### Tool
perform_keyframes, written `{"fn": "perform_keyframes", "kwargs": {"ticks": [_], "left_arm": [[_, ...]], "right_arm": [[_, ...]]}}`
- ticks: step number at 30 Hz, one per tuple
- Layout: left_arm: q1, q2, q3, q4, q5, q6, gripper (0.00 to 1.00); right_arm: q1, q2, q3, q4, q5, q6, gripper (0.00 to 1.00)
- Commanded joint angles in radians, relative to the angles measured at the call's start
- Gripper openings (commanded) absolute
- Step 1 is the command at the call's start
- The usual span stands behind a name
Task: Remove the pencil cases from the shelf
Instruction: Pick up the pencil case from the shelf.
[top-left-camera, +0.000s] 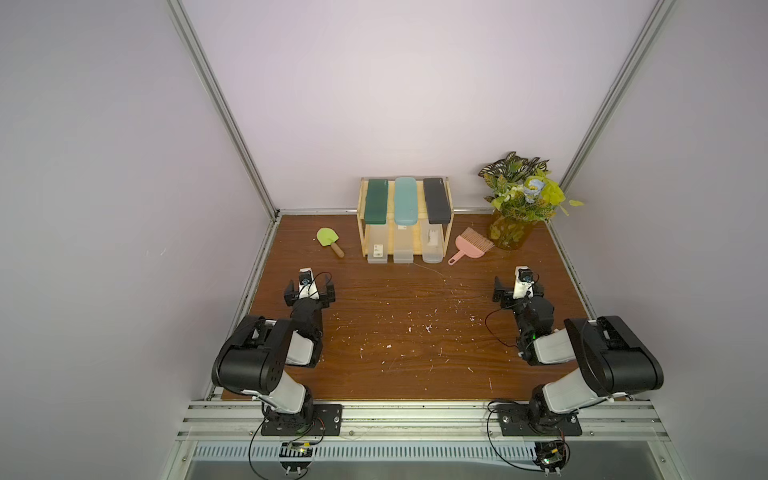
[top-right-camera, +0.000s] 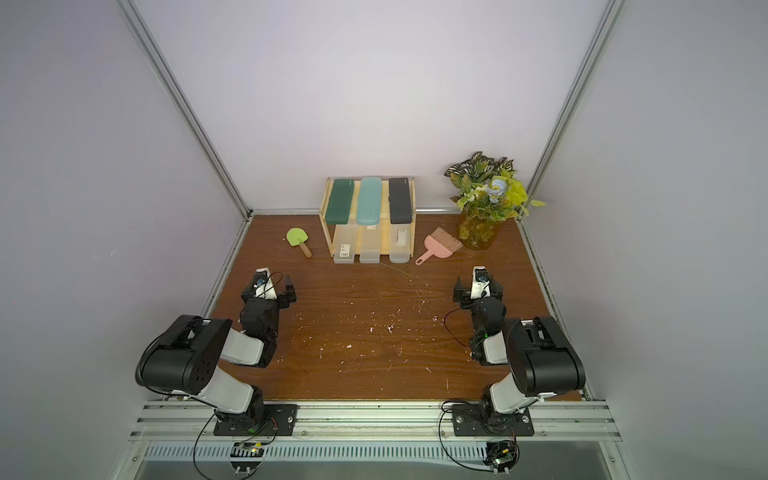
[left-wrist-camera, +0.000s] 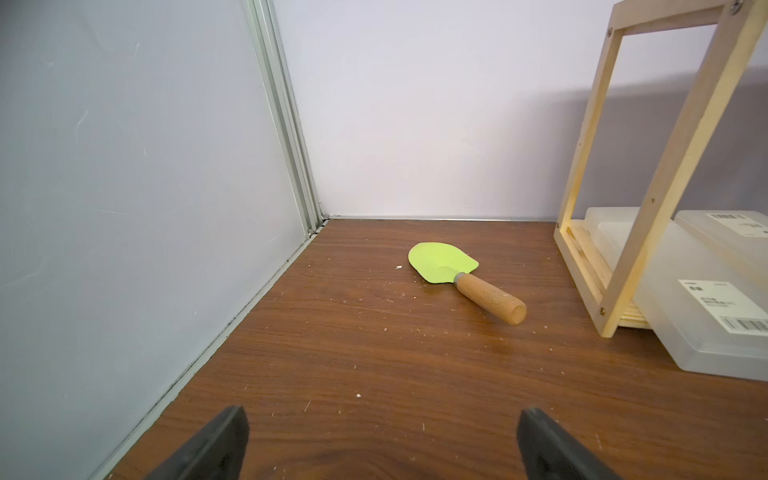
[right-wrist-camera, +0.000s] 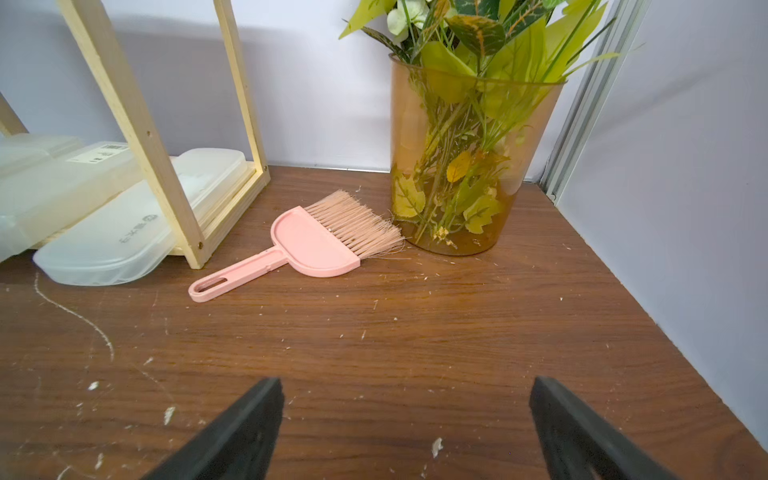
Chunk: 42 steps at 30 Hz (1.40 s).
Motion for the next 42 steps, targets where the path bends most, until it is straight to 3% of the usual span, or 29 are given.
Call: {"fn": "perform_keyframes", "kwargs": {"ticks": [1,22,25,28,31,34,38,42], "left_arm": [[0.012,-0.001,0.013,0.005,0.000,-0.004,0.99],[0.039,-0.007,0.026,-0.033,0.058,-0.020,0.99],[0.039,-0.031,0.033,-0.059,0.078,-0.007,0.99],[0.033,-0.148,0.082,-0.242,0.068,-0.004,0.99],[-0.009,-0.258,0.109,-0.330,0.010,0.008,0.99],[-0.019,-0.365,0.179,-0.478,0.125,-0.077,0.99],[-0.033,-0.424,0.389,-0.846,0.255,-0.110,0.99],[-0.055,-0.479,0.506,-0.989,0.310,-0.148,0.99]], "right_arm": [[0.002,-0.002,0.018,0.020,-0.013,-0.009,0.99],[-0.020,-0.003,0.026,0.005,-0.042,0.006,0.99],[-0.004,-0.096,0.018,-0.056,-0.079,-0.031,0.99],[0.008,-0.225,0.038,-0.188,-0.061,-0.039,0.99],[0.053,-0.335,0.095,-0.329,-0.021,0.000,0.99],[0.186,-0.412,0.193,-0.519,0.081,-0.047,0.99],[0.350,-0.443,0.412,-0.821,0.173,-0.027,0.99],[0.504,-0.396,0.658,-1.033,0.282,-0.039,0.99]]}}
